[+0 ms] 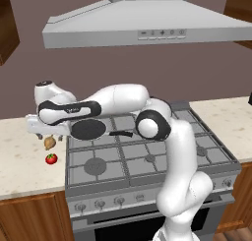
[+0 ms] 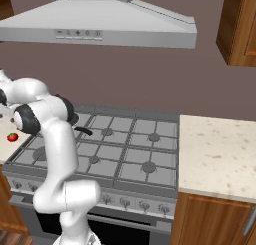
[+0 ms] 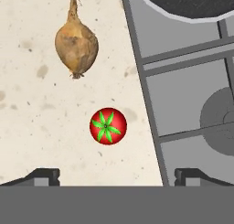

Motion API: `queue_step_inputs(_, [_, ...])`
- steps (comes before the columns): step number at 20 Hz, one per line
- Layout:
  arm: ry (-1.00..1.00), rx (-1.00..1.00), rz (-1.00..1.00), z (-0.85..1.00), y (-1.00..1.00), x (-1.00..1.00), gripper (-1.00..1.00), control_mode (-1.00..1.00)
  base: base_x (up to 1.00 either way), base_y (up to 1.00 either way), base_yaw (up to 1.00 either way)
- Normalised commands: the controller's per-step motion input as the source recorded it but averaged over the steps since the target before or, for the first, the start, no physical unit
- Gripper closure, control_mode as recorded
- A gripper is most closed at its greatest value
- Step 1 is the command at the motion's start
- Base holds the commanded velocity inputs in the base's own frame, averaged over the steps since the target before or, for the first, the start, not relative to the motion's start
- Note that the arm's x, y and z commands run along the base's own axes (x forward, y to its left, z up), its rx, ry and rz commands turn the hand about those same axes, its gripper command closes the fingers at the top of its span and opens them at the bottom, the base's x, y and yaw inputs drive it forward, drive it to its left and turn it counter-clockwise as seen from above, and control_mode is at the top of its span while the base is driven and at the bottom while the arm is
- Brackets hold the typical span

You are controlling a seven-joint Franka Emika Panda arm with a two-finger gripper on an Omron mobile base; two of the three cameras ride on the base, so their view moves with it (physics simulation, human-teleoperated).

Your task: Place the pan on the rear left burner on the stove. Then place the tomato and the onion in the pan and turn on the rear left burner.

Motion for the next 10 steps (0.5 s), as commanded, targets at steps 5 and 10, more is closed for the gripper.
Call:
queue_step_inputs(5, [0.06, 0.00, -0.05, -0.04, 0.08, 0.06, -1.00, -1.00, 0.00, 0.00, 0.00])
queue_step_inputs(10, [0.00, 0.00, -0.02, -0.34, -0.02, 0.11, -1.00, -1.00, 0.00, 0.00, 0.00])
